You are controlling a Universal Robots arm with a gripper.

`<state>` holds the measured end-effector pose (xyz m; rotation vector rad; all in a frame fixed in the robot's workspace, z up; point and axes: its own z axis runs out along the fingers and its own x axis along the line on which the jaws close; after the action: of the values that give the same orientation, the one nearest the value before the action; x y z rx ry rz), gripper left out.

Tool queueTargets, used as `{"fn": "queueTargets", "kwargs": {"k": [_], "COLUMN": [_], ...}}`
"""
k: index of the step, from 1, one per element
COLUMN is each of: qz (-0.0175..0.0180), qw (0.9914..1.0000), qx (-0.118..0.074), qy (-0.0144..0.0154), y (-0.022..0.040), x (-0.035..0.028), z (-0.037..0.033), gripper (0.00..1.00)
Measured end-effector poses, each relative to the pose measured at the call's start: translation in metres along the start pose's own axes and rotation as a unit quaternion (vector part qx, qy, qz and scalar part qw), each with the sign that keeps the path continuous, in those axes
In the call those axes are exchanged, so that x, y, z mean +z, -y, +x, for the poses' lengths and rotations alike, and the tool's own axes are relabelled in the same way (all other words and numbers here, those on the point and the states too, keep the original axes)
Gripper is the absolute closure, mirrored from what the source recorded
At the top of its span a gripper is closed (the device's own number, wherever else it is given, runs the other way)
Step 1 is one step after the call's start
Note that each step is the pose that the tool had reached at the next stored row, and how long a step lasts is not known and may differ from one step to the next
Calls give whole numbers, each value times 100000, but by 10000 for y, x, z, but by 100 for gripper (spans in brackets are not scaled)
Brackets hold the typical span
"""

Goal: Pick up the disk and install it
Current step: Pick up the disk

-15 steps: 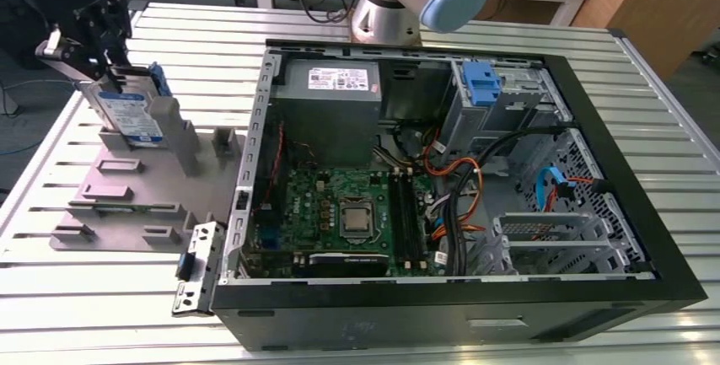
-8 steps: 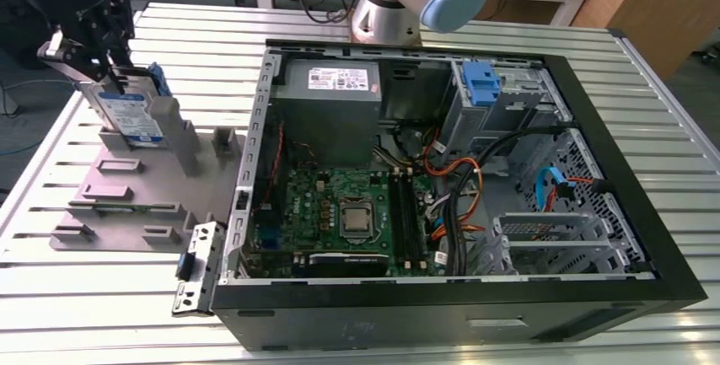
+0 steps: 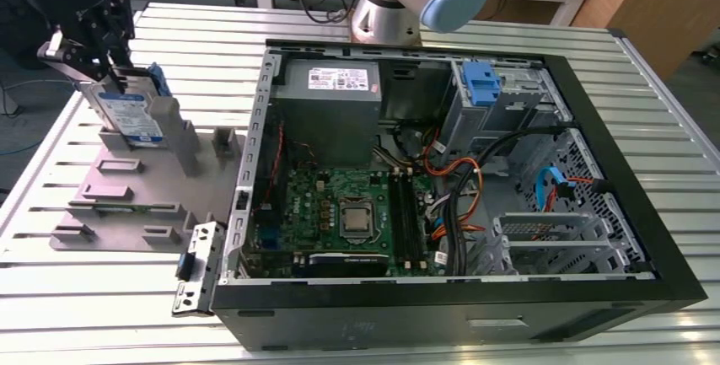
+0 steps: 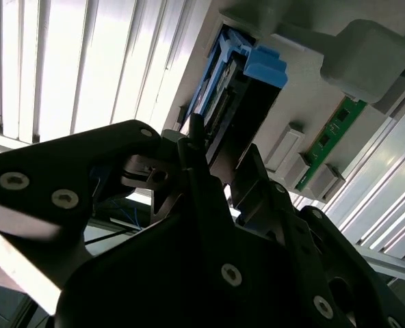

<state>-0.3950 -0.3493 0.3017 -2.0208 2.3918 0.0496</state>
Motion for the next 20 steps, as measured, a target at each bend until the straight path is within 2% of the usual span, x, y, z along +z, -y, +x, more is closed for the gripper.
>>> {"fn": "queueTargets", "kwargs": {"k": [2,3,6,9,12,20], "qz": [-1,1,3,-77,-147,-147], "qw": [100000,100000,100000,99956,99864,99859], "qx": [10,15,29,-2981,-5202,-5315], "qy": [-4,-1,3,-48,-92,-91], "y": [0,0,0,0,0,0], "x": [0,0,0,7,8,9], "z": [0,0,0,0,0,0], "gripper": [60,64,64,64,64,64]}}
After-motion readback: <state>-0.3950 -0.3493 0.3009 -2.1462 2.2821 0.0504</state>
